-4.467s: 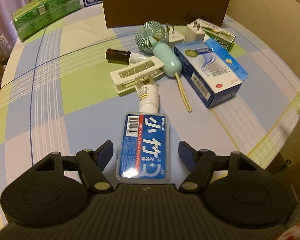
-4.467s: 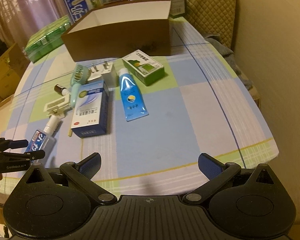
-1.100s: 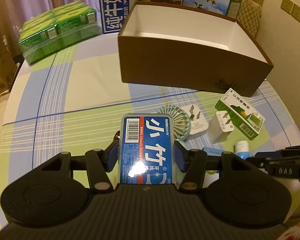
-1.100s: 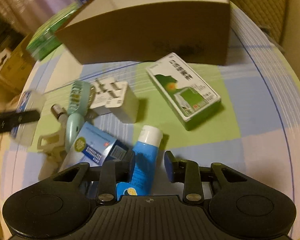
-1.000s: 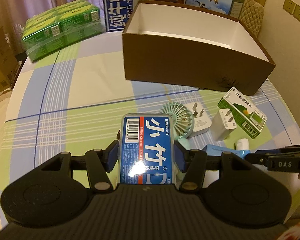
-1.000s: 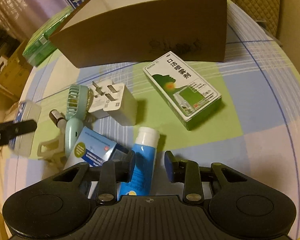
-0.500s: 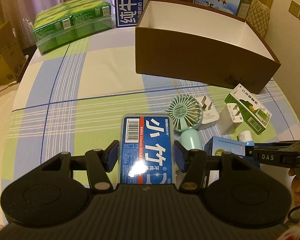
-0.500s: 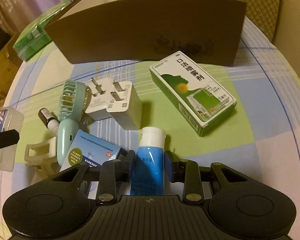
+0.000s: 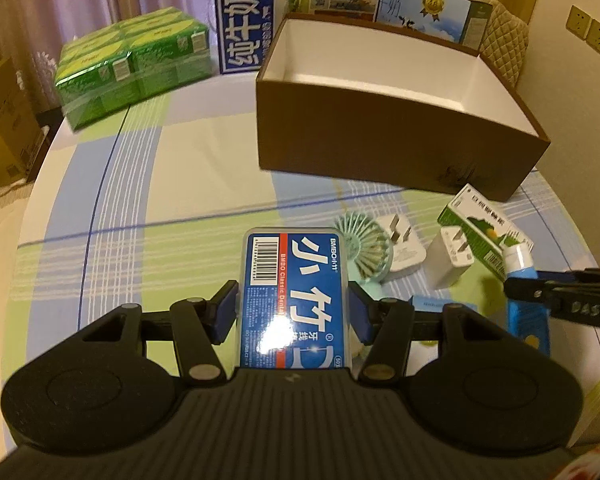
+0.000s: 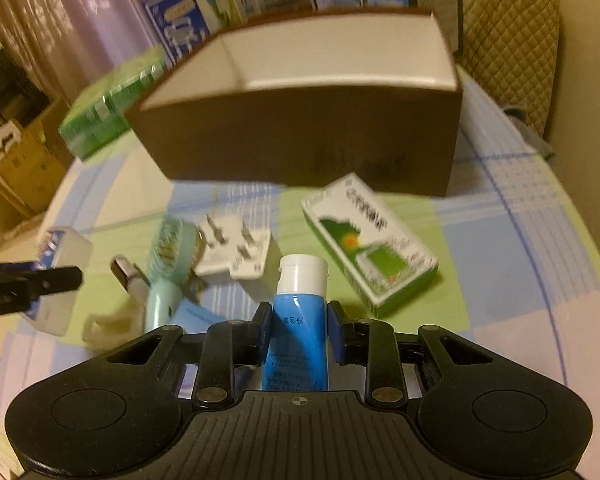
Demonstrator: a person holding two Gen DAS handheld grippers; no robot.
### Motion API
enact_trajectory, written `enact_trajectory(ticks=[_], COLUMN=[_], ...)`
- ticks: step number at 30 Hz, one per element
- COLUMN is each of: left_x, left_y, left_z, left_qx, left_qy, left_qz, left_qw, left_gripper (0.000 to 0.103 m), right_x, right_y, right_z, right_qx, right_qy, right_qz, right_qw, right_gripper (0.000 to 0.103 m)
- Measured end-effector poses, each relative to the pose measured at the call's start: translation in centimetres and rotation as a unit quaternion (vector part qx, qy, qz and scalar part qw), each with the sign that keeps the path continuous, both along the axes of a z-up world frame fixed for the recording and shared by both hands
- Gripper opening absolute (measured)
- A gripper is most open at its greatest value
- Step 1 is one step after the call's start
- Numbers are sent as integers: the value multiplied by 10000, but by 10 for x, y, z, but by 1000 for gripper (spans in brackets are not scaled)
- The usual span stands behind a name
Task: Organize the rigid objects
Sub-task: 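Carry the case and the blue tube over the brown box with both tools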
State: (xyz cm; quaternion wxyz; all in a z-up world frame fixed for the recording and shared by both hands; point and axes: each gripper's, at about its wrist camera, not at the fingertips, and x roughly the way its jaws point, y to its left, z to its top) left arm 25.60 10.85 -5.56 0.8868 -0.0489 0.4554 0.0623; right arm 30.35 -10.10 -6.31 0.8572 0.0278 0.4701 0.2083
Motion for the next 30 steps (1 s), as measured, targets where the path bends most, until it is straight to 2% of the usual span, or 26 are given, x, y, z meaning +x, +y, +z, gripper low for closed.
enact_trajectory(ticks=[11, 21, 30], left_x=[48, 125, 190], left_y=[-8, -16, -12], left_z=[31, 65, 71], left_qx=[111, 276, 363], left_qy=[-445, -894, -862], left_qz=[-333, -587, -571], left_qw=[9984, 9939, 9940], left_gripper=[53, 53, 53], right_x=[35, 107, 177], right_y=[-3, 6, 6], right_z=[57, 107, 113], right_qx=[422, 649, 480], right_qy=[-611, -1270, -1615], right_qz=[-120, -267, -519], right_qw=[9972, 9894, 9843], right_gripper=[26, 26, 26])
